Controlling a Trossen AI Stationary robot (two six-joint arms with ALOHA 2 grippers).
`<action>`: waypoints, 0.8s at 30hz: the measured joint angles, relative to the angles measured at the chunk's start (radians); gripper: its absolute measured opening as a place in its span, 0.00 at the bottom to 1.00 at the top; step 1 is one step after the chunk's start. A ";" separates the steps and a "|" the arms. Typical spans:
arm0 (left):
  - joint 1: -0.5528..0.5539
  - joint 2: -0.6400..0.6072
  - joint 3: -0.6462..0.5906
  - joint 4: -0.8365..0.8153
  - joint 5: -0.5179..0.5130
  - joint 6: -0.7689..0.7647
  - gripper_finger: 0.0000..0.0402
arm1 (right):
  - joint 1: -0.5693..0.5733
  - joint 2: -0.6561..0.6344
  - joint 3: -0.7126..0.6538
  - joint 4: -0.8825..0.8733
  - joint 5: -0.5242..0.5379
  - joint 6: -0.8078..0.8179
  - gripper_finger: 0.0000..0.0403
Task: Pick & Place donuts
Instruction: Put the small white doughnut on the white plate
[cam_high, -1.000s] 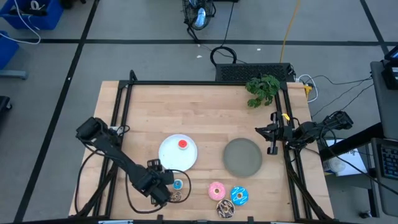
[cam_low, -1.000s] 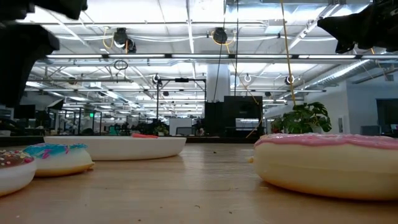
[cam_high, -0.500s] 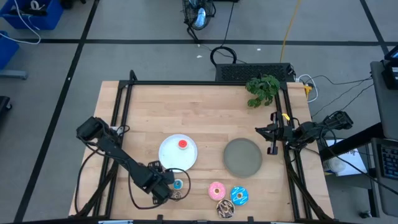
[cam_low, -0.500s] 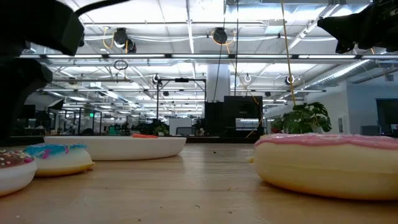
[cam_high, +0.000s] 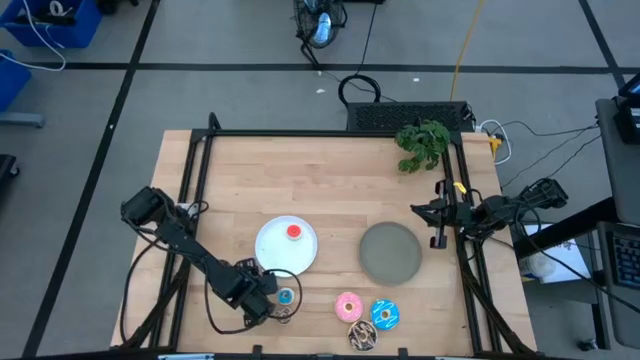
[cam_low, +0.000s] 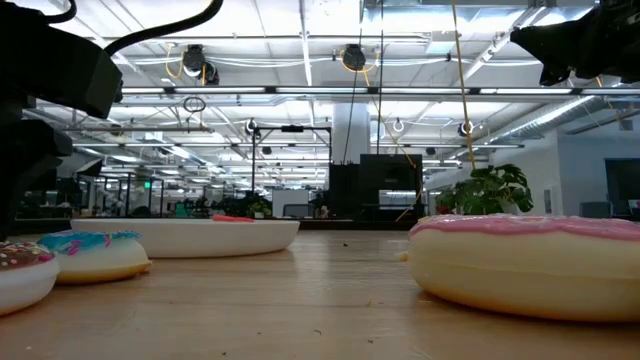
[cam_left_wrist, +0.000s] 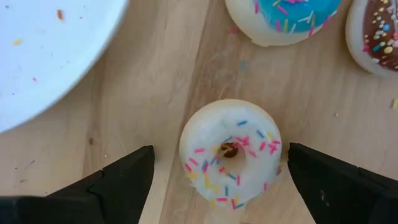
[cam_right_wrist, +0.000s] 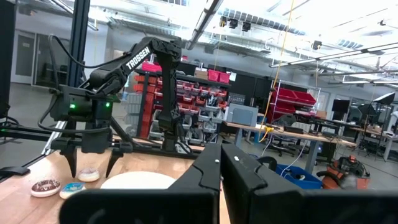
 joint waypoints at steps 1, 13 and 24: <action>0.000 0.000 0.000 0.001 -0.001 0.000 0.91 | 0.000 0.000 0.000 0.000 0.000 0.000 0.00; 0.003 0.003 -0.001 0.027 -0.017 0.055 0.91 | 0.000 0.000 0.000 0.003 0.000 0.000 0.00; 0.005 0.004 -0.003 0.024 -0.008 0.070 0.76 | 0.000 0.000 0.000 0.003 0.000 -0.003 0.00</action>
